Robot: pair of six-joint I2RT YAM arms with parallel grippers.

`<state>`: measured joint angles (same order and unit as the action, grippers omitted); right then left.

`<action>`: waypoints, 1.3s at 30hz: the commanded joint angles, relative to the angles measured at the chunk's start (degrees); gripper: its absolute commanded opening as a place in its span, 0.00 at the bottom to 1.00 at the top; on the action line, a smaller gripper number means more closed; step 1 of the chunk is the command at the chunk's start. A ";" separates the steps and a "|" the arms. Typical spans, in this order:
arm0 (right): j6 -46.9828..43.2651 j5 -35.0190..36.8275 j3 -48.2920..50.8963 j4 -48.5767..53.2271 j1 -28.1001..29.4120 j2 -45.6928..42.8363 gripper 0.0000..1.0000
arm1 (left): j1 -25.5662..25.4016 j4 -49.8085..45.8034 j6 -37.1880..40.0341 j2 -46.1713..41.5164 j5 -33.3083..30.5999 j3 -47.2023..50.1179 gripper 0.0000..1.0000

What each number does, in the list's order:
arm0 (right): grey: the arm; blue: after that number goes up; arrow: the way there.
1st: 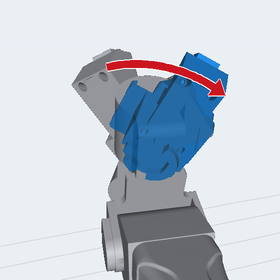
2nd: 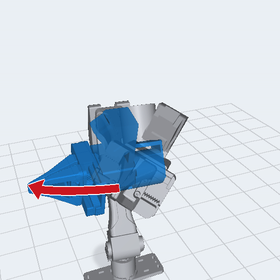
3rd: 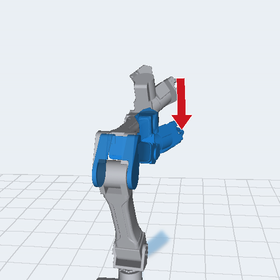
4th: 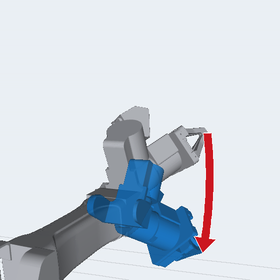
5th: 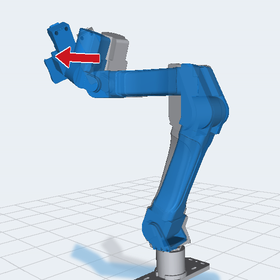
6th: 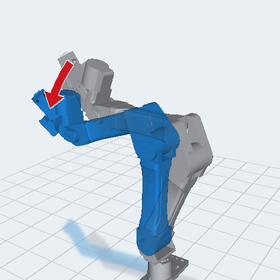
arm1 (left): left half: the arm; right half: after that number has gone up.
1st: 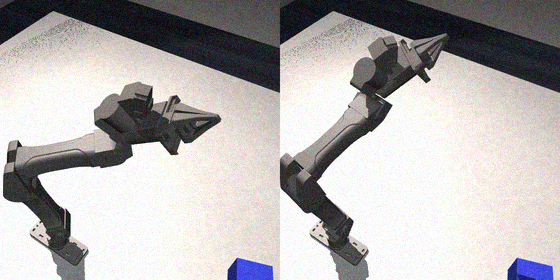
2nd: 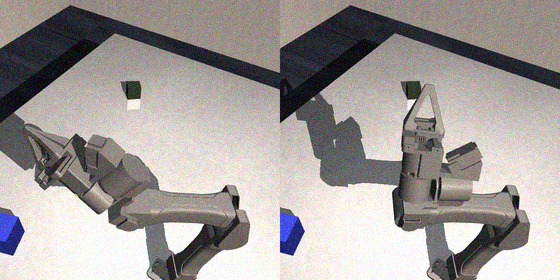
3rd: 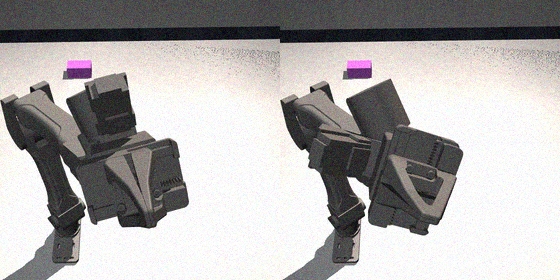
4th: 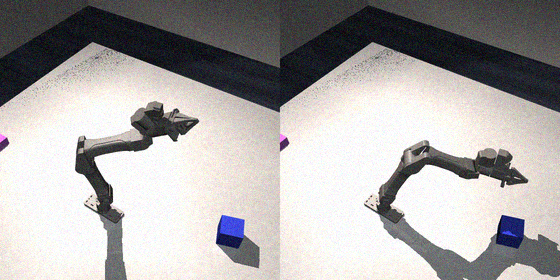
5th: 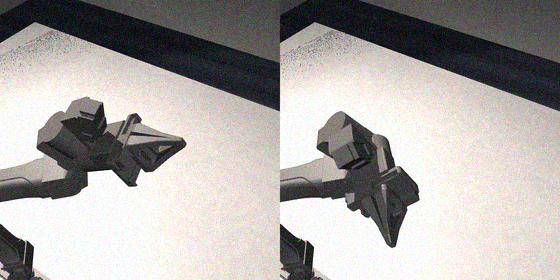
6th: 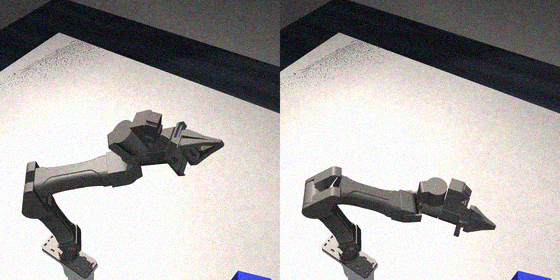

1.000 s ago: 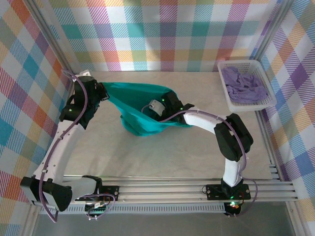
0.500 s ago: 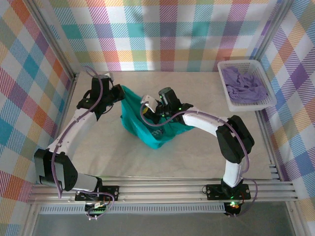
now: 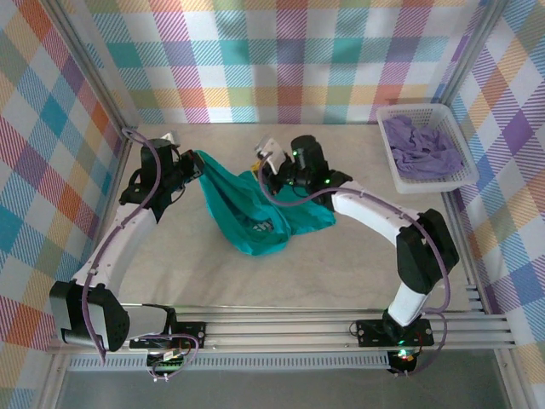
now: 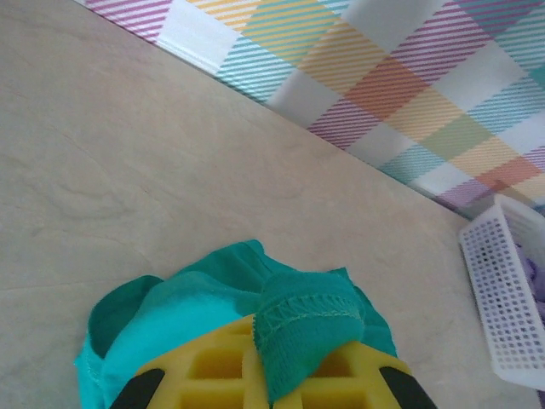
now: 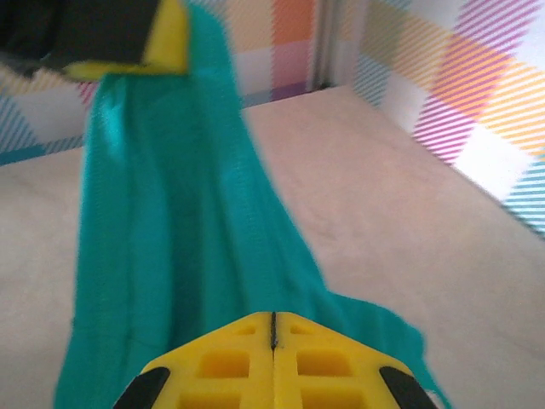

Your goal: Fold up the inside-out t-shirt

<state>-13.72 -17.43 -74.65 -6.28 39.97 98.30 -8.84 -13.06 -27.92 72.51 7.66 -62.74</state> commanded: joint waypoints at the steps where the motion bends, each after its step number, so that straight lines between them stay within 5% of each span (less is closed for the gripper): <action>1: -2.79 -1.25 4.83 1.33 3.93 3.65 0.12 | 0.05 2.03 -1.56 -3.26 5.17 -0.25 0.00; 5: -7.57 1.30 5.80 0.92 6.90 7.72 0.21 | -0.73 1.14 -1.62 -5.62 9.16 -1.24 0.00; 14: -6.67 9.37 -0.75 1.78 5.27 15.88 0.15 | -2.49 -2.03 -0.03 -9.03 10.98 -1.16 0.00; 22: -10.47 16.63 -3.30 3.56 4.45 18.95 0.22 | -3.28 -0.64 0.50 -10.06 16.08 -1.32 0.00; 30: -16.08 20.29 -2.47 2.45 7.74 19.73 0.37 | -6.10 -0.23 0.13 -7.00 17.09 -6.77 0.00; 39: -19.90 23.32 -4.62 2.90 9.69 22.33 0.70 | -8.20 -1.03 0.96 -5.85 16.09 -7.87 0.00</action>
<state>-31.42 4.60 -77.76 -3.62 49.93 118.65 -16.64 -15.03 -28.47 66.76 23.35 -69.17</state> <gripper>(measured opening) 0.679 0.059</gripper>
